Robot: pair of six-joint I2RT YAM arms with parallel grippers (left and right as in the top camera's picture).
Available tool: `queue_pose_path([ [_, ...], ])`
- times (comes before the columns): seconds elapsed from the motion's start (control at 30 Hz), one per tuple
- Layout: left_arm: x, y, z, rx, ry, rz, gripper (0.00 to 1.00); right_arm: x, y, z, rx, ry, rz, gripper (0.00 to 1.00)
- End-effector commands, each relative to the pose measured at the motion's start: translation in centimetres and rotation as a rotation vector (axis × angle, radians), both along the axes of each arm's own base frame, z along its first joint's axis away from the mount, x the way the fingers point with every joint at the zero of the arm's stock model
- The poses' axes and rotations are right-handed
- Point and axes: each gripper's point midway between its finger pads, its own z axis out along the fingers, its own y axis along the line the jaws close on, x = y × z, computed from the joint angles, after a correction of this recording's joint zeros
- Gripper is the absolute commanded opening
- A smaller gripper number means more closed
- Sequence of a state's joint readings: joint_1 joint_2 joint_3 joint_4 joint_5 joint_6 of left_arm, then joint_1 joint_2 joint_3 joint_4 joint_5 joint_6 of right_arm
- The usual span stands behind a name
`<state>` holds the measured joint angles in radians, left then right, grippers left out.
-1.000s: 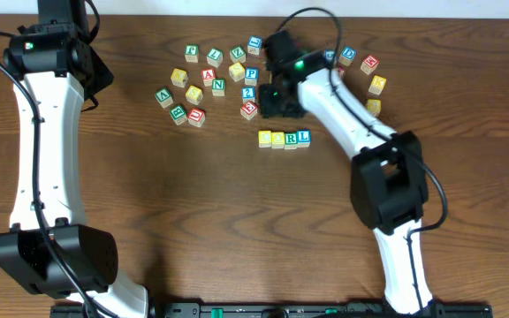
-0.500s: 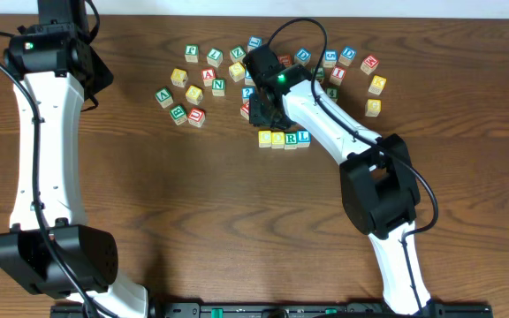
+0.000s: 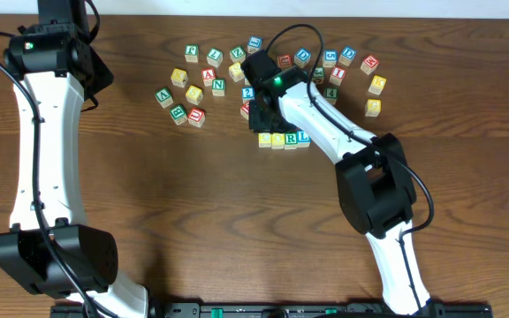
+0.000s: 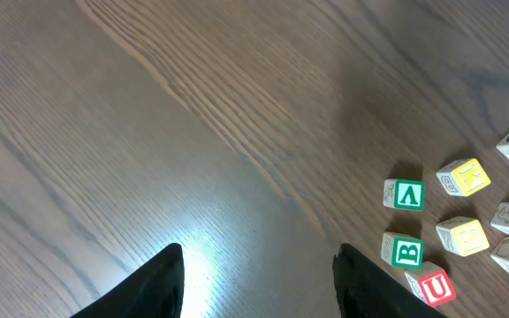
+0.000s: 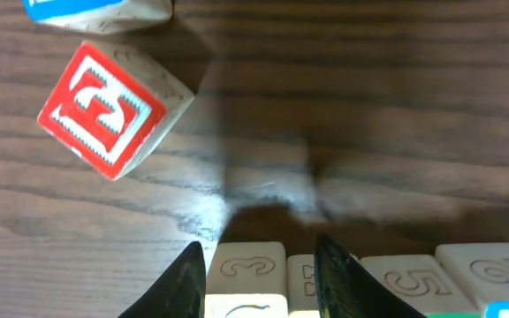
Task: Spell out CORL
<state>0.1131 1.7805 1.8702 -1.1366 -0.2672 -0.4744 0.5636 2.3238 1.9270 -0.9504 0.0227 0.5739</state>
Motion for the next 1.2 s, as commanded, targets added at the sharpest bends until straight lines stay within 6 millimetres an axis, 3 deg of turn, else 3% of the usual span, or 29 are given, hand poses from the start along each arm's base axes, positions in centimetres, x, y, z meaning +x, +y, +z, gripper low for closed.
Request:
queue_pose_path([
  [0.0,0.0,0.0,-1.1,-0.003,0.028,0.009,0.54,-0.8,-0.1,-1.2,-0.025,0.030,-0.008,0.35],
  [0.37,0.0,0.0,-1.1,-0.003,0.028,0.009,0.53,0.1,0.0,-1.1,-0.015,0.001,0.015,0.34],
  [0.4,0.0,0.0,-1.1,-0.003,0.028,0.009,0.53,0.4,0.1,-1.0,-0.010,-0.011,0.021,0.32],
  [0.53,0.0,0.0,-1.1,-0.003,0.028,0.009,0.54,1.6,0.4,-0.7,0.014,-0.054,0.023,0.07],
  [0.6,0.0,0.0,-1.1,-0.003,0.028,0.009,0.54,1.5,0.4,-0.7,0.013,-0.055,0.031,0.01],
  [1.17,0.0,0.0,-1.1,-0.003,0.028,0.009,0.53,-0.6,0.6,-1.1,-0.023,0.007,0.052,0.01],
])
